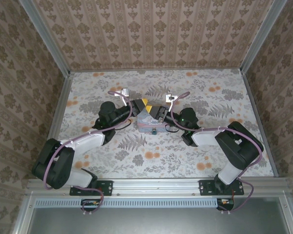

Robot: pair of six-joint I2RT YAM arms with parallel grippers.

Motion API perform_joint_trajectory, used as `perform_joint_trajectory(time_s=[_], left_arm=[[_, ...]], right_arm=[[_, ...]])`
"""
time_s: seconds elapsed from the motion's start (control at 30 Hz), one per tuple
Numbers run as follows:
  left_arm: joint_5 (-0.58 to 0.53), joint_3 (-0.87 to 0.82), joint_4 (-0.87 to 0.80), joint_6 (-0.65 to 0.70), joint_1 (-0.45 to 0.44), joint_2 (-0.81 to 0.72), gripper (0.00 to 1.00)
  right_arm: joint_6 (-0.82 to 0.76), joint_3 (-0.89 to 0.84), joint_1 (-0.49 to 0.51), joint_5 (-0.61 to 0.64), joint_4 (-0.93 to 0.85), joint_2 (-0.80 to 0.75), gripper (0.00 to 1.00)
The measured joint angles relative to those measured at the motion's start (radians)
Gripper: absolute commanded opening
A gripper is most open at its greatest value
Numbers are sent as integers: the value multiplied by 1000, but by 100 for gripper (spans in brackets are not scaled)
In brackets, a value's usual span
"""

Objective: Unlock a padlock with a key

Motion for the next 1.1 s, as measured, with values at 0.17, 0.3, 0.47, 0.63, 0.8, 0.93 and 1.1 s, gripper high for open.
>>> perform_joint_trajectory(time_s=[0.17, 0.3, 0.47, 0.63, 0.8, 0.93, 1.1], left_arm=[[0, 0, 6, -7, 0, 0, 0], [2, 0, 7, -10, 0, 1, 0], [4, 0, 13, -10, 0, 7, 0], [9, 1, 14, -13, -1, 9, 0], [15, 2, 13, -14, 0, 11, 0], [15, 4, 11, -14, 0, 13, 1], [17, 7, -2, -46, 12, 12, 44]], right_arm=[[2, 3, 0, -3, 0, 5, 23], [3, 4, 0, -4, 0, 5, 22], [3, 6, 0, -4, -1, 6, 22], [3, 17, 0, -11, -1, 16, 18], [8, 19, -2, -18, -6, 20, 0], [18, 19, -3, -18, -7, 20, 0], [18, 13, -4, -17, -1, 19, 0]])
